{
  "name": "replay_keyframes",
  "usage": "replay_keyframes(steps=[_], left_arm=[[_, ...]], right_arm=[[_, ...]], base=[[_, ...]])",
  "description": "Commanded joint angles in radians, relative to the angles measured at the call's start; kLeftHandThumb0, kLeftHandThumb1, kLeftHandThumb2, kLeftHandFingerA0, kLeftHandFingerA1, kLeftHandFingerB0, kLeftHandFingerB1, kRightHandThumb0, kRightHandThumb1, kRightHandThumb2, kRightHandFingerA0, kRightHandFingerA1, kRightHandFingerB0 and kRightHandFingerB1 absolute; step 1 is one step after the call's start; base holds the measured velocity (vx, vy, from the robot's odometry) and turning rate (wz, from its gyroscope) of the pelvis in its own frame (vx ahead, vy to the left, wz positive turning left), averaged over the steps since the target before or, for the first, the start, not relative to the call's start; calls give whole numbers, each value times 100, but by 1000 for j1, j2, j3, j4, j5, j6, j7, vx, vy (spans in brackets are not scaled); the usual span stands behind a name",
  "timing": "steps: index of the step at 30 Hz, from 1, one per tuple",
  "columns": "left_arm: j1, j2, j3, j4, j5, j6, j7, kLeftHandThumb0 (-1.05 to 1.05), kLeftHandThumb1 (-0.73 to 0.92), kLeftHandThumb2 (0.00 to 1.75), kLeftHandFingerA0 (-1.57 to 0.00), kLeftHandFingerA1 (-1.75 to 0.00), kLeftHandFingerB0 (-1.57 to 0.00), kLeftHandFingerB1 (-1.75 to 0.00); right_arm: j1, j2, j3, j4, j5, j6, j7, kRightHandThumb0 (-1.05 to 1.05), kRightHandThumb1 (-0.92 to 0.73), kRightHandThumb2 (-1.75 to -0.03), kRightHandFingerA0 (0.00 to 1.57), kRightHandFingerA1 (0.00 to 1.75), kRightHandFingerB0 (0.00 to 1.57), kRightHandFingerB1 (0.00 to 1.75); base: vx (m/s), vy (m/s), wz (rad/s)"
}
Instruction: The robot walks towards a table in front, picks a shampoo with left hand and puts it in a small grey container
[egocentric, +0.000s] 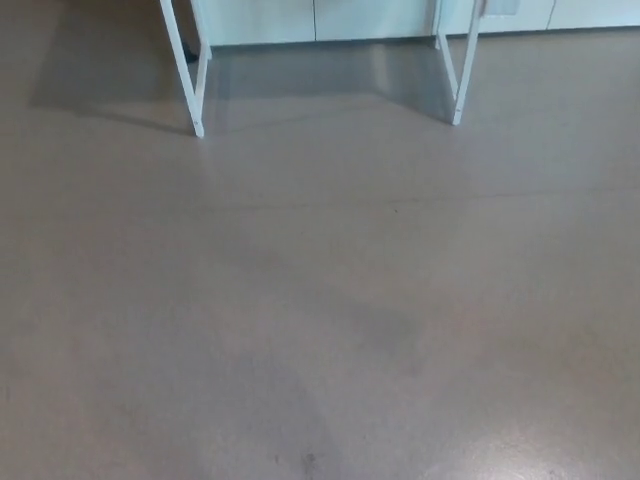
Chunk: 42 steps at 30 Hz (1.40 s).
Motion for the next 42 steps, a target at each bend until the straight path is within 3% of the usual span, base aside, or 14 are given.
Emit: replay_keyframes(steps=[1,13,24,25,27,28,29,32,42], left_arm=[[-30,40,112,58,-173,-19,-133,-12,45,91,-18,-52,-19,-50],[-30,50,68,77,-161,-65,-126,-11,47,93,-14,-51,-22,-50],[-31,62,36,93,-174,-78,-113,-6,47,95,-21,-53,-25,-52],[-31,62,31,93,-173,-78,-102,-6,69,63,-33,-37,-34,-33],[-29,62,25,93,-175,-84,-103,-6,70,62,-33,-37,-34,-32],[-26,62,22,92,-177,-92,-121,-8,67,64,-29,-37,-33,-33],[-25,62,19,91,-179,-95,-129,-8,67,64,-29,-37,-33,-33],[-22,61,24,95,-188,-96,-115,-11,65,61,-35,-39,-40,-34],[-11,48,10,83,-188,-131,-49,-8,60,60,-41,-41,-41,-34]], right_arm=[[-15,-23,16,55,9,-139,-29,-12,-64,-59,59,48,38,36],[-37,-20,22,83,52,-156,-41,-11,-61,-57,59,47,38,36],[-44,-20,25,98,63,-171,-28,-14,-60,-60,53,48,36,37],[-43,-20,27,99,64,-176,-25,-13,-61,-60,49,46,35,37],[-42,-19,30,96,66,-177,-29,-15,-59,-60,50,48,36,37],[-41,-19,32,94,67,-178,-31,-10,-60,-57,63,48,40,35],[-41,-19,34,94,68,-178,-32,-10,-60,-57,63,48,40,35],[-37,-20,42,93,66,-183,-26,-6,-57,-57,52,46,38,34],[-41,-14,53,91,76,-183,-19,3,-55,-56,48,44,37,34]], base=[[0,0,0],[134,230,-11],[274,-70,11],[450,-277,-62],[435,-246,53],[376,-177,14],[285,-133,0],[295,-75,-1],[409,115,-23]])
